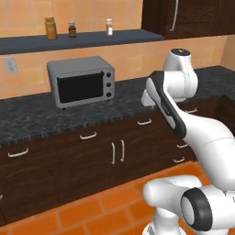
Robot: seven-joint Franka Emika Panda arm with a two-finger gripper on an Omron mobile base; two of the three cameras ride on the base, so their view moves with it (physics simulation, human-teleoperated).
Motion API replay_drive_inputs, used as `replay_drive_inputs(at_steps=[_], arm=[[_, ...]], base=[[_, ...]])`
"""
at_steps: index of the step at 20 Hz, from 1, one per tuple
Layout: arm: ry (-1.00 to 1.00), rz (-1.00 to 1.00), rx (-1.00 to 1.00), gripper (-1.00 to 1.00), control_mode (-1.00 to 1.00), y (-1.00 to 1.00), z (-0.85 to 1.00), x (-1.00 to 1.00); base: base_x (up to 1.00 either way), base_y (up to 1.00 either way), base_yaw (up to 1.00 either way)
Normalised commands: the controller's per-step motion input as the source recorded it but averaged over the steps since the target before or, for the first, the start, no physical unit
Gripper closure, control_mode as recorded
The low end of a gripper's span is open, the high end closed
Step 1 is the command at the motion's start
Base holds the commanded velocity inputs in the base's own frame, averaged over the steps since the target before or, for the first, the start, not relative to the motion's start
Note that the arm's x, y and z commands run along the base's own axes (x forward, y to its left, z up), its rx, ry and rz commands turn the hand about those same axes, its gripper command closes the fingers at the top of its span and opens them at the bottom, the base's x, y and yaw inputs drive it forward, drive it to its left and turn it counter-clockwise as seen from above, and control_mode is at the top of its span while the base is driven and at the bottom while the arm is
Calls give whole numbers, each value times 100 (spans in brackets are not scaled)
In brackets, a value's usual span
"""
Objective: Navigate to the microwave.
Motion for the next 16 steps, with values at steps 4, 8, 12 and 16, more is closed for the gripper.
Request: replay_drive_inputs(at_steps=[4, 8, 12, 16], arm=[[0, 0, 0, -100, 100, 0, 0, 0], [0, 0, 0, -100, 100, 0, 0, 0], [0, 0, 0, -100, 100, 0, 0, 0], [0, 0, 0, -100, 100, 0, 0, 0]], base=[[2, 100, 0], [6, 100, 0], [0, 100, 0], [0, 100, 0]])
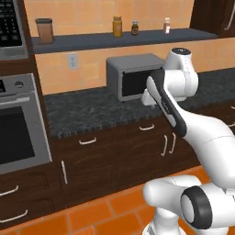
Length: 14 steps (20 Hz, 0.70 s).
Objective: Navigate to the microwave.
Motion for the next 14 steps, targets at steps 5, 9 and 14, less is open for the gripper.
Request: replay_drive_inputs(at_steps=[5, 9, 14], arm=[[0, 0, 0, -100, 100, 0, 0, 0], [0, 0, 0, -100, 100, 0, 0, 0], [0, 0, 0, -100, 100, 0, 0, 0]], base=[[0, 100, 0], [0, 100, 0], [0, 100, 0]])
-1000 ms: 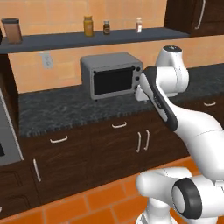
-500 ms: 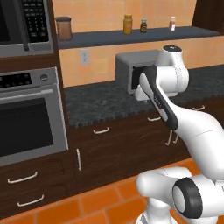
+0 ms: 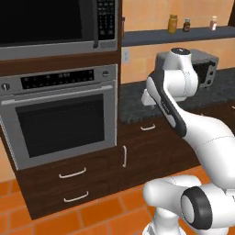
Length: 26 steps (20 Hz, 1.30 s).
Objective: Navigate to the microwave.
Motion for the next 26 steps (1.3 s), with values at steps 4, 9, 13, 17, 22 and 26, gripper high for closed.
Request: replay_drive_inputs(at_steps=[4, 9, 13, 17, 22, 26], arm=[[0, 0, 0, -100, 100, 0, 0, 0], [0, 0, 0, -100, 100, 0, 0, 0], [0, 0, 0, -100, 100, 0, 0, 0], [0, 0, 0, -100, 100, 0, 0, 0], [0, 0, 0, -100, 100, 0, 0, 0], [0, 0, 0, -100, 100, 0, 0, 0]], base=[[0, 100, 0], [0, 88, 0], [39, 20, 0], [100, 30, 0], [74, 59, 0], [75, 59, 0]])
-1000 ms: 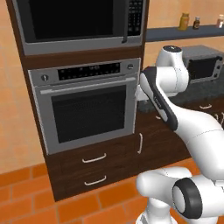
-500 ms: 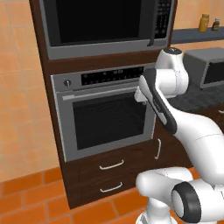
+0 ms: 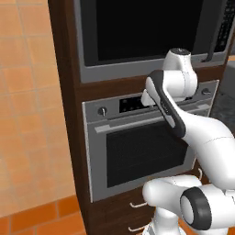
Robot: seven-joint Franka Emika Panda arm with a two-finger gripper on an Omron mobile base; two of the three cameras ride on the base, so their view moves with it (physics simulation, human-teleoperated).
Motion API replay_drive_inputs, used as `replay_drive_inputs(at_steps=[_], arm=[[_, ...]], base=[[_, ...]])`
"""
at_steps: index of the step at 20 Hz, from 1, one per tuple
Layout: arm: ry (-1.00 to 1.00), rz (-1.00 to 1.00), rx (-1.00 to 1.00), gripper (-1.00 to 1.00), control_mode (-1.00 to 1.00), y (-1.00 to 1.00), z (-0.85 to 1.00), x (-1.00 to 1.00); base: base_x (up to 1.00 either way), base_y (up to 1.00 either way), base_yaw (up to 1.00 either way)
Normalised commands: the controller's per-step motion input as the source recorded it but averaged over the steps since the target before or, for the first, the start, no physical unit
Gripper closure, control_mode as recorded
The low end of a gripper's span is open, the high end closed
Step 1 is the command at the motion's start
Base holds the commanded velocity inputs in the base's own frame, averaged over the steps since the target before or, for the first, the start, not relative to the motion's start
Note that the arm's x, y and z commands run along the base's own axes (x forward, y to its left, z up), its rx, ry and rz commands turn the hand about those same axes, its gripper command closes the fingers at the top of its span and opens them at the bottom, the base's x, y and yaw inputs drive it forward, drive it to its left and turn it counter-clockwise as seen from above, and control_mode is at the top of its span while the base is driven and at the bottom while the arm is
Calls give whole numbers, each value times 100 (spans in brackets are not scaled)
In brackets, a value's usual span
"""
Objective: Navigate to the microwave.
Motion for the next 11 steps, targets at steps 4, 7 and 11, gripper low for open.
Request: replay_drive_inputs(at_steps=[4, 7, 11], arm=[[0, 0, 0, -100, 100, 0, 0, 0], [0, 0, 0, -100, 100, 0, 0, 0], [0, 0, 0, -100, 100, 0, 0, 0]], base=[[18, 14, 0], [0, 0, 0], [54, -4, 5]])
